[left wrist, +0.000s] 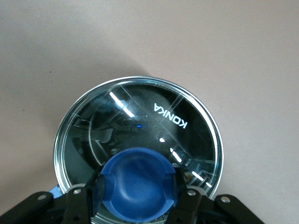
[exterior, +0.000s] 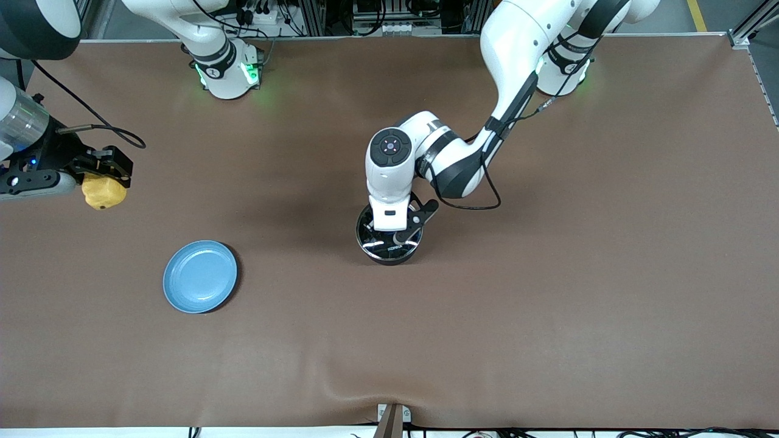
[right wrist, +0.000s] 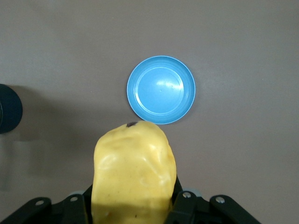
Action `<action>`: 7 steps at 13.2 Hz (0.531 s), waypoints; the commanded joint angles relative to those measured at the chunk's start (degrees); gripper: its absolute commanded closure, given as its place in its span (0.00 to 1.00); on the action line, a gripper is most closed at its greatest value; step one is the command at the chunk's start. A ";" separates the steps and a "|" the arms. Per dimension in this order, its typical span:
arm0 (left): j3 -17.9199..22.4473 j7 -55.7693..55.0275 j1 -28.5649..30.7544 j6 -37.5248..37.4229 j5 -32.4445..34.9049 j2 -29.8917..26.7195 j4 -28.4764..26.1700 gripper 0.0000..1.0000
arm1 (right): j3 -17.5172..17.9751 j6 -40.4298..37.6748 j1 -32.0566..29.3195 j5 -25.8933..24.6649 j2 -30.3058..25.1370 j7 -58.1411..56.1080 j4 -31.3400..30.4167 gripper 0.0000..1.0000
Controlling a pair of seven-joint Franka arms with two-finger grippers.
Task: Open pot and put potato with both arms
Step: 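Lift the potato with the right gripper while the left gripper holds the lid, then lift the lid off the pot with the left gripper and set it aside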
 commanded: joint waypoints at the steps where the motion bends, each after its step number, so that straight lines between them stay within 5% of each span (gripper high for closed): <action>1: 0.35 0.34 0.30 -1.05 1.46 -3.50 0.64 1.00 | 0.21 -0.96 -0.24 0.04 0.33 0.59 0.99 0.82; 7: 0.00 6.12 3.81 -12.63 0.67 -12.99 0.56 1.00 | 0.12 -0.96 -0.15 0.04 0.24 0.68 0.99 0.82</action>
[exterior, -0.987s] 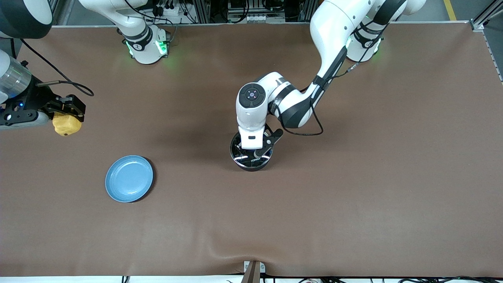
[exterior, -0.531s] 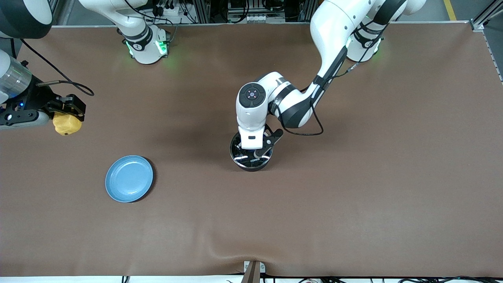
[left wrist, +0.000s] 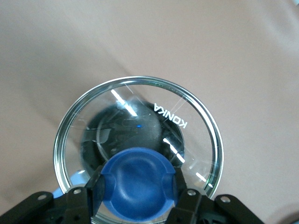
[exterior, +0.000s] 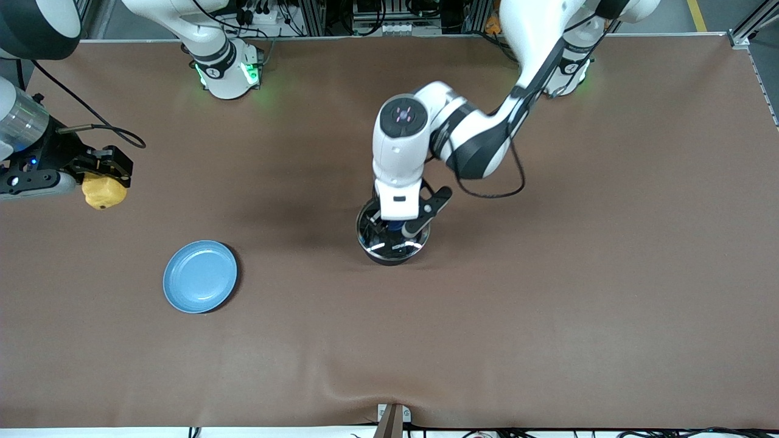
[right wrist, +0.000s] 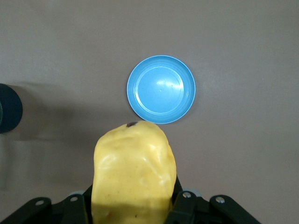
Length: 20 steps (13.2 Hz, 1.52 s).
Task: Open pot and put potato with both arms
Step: 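Lift the lid off the pot with the left gripper and set it aside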
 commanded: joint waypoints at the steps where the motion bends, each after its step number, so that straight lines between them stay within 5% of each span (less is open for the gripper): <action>1: -0.03 5.33 2.52 -5.92 1.10 -5.45 -1.00 1.00 | 0.21 -0.74 0.11 0.04 0.32 0.75 1.03 0.82; 7: -0.63 20.78 12.96 -13.75 0.76 -12.30 -3.01 1.00 | 0.30 -0.22 11.42 -3.98 3.21 13.99 6.29 0.85; 12: -0.73 39.16 21.49 -18.94 0.58 -14.68 -6.79 1.00 | 0.30 0.13 21.63 -4.97 13.13 26.22 14.55 0.90; 17: -1.34 54.73 32.83 -16.06 -1.79 -17.41 -17.14 1.00 | 0.39 12.06 28.14 -4.01 23.50 33.97 15.88 0.95; 20: -1.34 64.81 39.07 -2.91 -1.88 -20.66 -29.96 1.00 | 0.30 19.18 31.65 -2.25 28.86 38.35 15.97 0.95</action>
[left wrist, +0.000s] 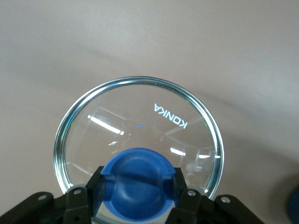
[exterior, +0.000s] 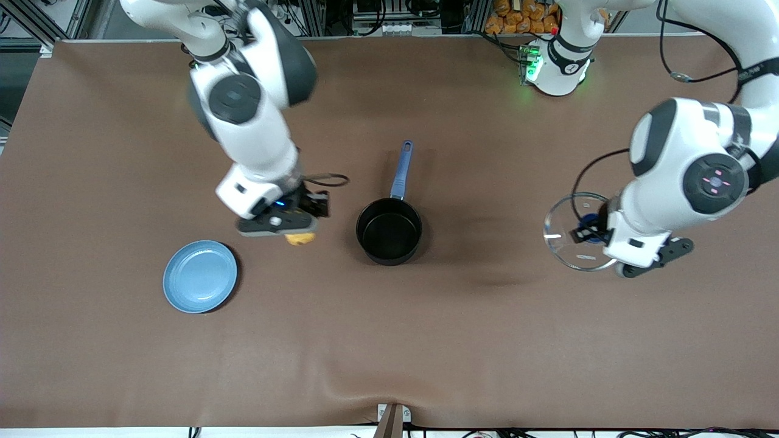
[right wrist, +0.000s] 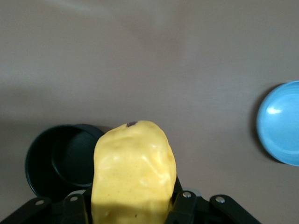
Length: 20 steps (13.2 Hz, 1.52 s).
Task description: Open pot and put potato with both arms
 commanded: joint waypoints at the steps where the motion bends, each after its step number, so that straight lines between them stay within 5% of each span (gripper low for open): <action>1: -0.88 8.49 5.55 12.37 -0.95 -5.23 -14.12 1.00 | -0.62 4.69 3.54 1.03 6.24 4.90 2.95 0.95; 9: -0.79 17.13 10.84 36.99 -0.86 -3.03 -31.27 1.00 | -0.62 8.76 9.96 1.30 13.11 5.70 3.03 1.00; 20: -0.88 17.48 11.01 44.84 -0.86 1.27 -34.19 1.00 | -0.62 16.66 13.92 0.33 20.50 12.21 3.03 1.00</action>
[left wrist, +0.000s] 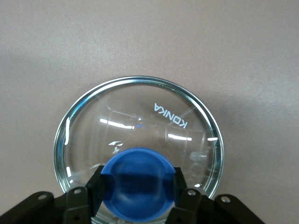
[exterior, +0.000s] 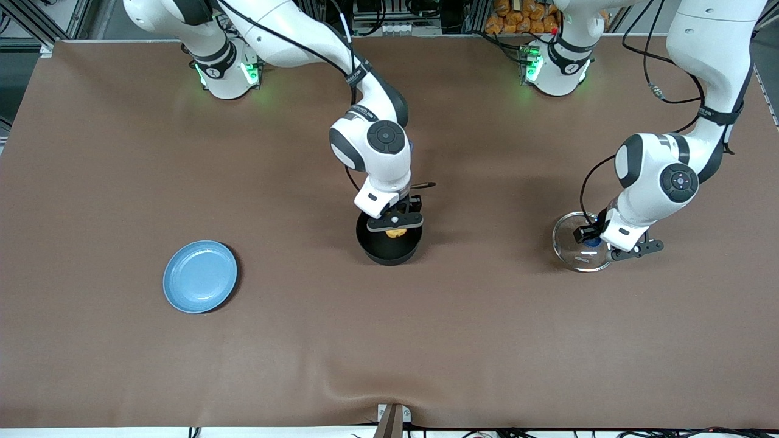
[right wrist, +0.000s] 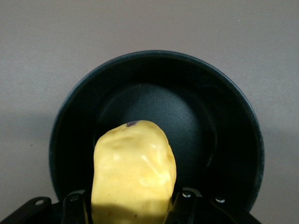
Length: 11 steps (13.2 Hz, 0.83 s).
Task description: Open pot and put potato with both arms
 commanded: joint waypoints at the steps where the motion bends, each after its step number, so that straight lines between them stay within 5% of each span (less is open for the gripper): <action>1: -0.64 1.59 0.69 0.79 -0.77 0.09 -0.09 1.00 | -0.34 1.78 0.21 -0.06 1.88 0.74 1.60 1.00; 2: -0.64 1.50 0.69 0.87 -0.77 0.27 0.08 0.26 | -0.42 2.93 0.21 -0.06 2.67 0.74 1.51 1.00; 3: -0.64 1.50 0.60 0.79 -0.77 0.27 0.34 0.00 | -0.42 3.37 0.21 -0.06 3.20 0.83 1.59 1.00; 7: -2.31 0.71 0.51 -1.31 -0.86 -2.00 1.66 0.00 | -0.51 4.78 0.21 -0.24 4.70 0.83 1.60 1.00; 10: -3.01 1.59 0.51 -13.22 -0.86 -5.96 8.57 0.00 | -0.60 5.92 0.21 -0.24 5.40 0.83 1.60 1.00; 11: -3.36 2.02 0.51 -18.23 -0.86 -6.75 12.09 0.00 | -0.60 5.93 0.12 -0.24 5.40 0.83 1.51 0.87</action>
